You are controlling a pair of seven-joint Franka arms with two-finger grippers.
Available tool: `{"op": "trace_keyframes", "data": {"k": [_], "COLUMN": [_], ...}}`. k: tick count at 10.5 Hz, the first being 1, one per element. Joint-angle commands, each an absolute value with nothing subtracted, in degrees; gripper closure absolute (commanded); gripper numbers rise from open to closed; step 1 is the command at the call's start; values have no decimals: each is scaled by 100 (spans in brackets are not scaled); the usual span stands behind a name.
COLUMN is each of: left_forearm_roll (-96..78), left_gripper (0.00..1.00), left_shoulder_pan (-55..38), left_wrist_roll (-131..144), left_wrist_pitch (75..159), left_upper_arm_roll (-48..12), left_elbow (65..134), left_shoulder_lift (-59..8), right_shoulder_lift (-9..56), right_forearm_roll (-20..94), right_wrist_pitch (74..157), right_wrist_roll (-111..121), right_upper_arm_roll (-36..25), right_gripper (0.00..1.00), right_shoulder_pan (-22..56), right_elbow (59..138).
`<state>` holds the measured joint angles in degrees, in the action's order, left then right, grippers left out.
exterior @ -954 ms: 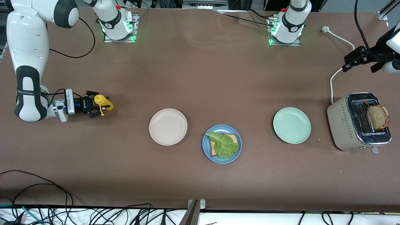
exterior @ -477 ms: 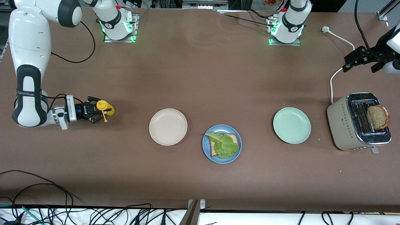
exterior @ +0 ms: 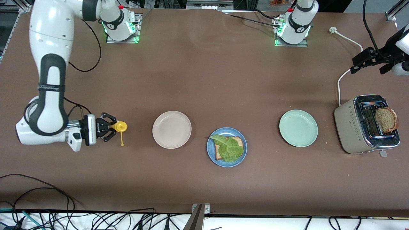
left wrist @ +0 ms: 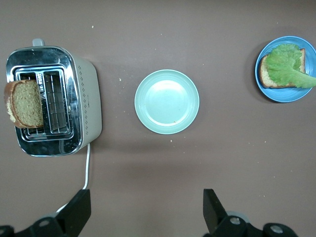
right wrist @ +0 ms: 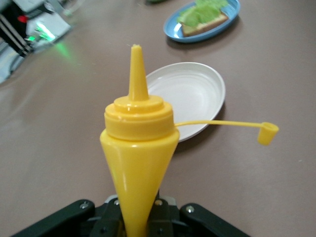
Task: Make sandwich in blue plate with both arms
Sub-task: 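Carry the yellow bottle with the right gripper over the blue plate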
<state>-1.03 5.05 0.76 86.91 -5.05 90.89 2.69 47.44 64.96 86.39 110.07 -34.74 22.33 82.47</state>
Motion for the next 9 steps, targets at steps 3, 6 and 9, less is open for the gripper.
{"op": "trace_keyframes", "data": {"k": [3, 6, 9], "left_forearm_roll": [-211, -211, -211], "left_gripper": [0, 0, 0], "left_shoulder_pan": [554, 554, 554], "left_wrist_roll": [-35, -35, -35], "left_wrist_pitch": [8613, 8613, 8613], "left_upper_arm_roll": [-510, -510, -510], "left_elbow": [8947, 8947, 8947], "left_shoulder_lift": [220, 220, 220], "right_shoulder_lift": [4816, 4957, 5237], "right_forearm_roll": [5838, 5484, 5126], "right_wrist_pitch": [10120, 11265, 12275], "right_wrist_roll": [8030, 6255, 5066], "right_upper_arm_roll": [-4860, -4764, -4475], "right_gripper": [100, 100, 100], "right_shoulder_pan": [4637, 5447, 5922], "right_elbow": [8024, 8007, 7867]}}
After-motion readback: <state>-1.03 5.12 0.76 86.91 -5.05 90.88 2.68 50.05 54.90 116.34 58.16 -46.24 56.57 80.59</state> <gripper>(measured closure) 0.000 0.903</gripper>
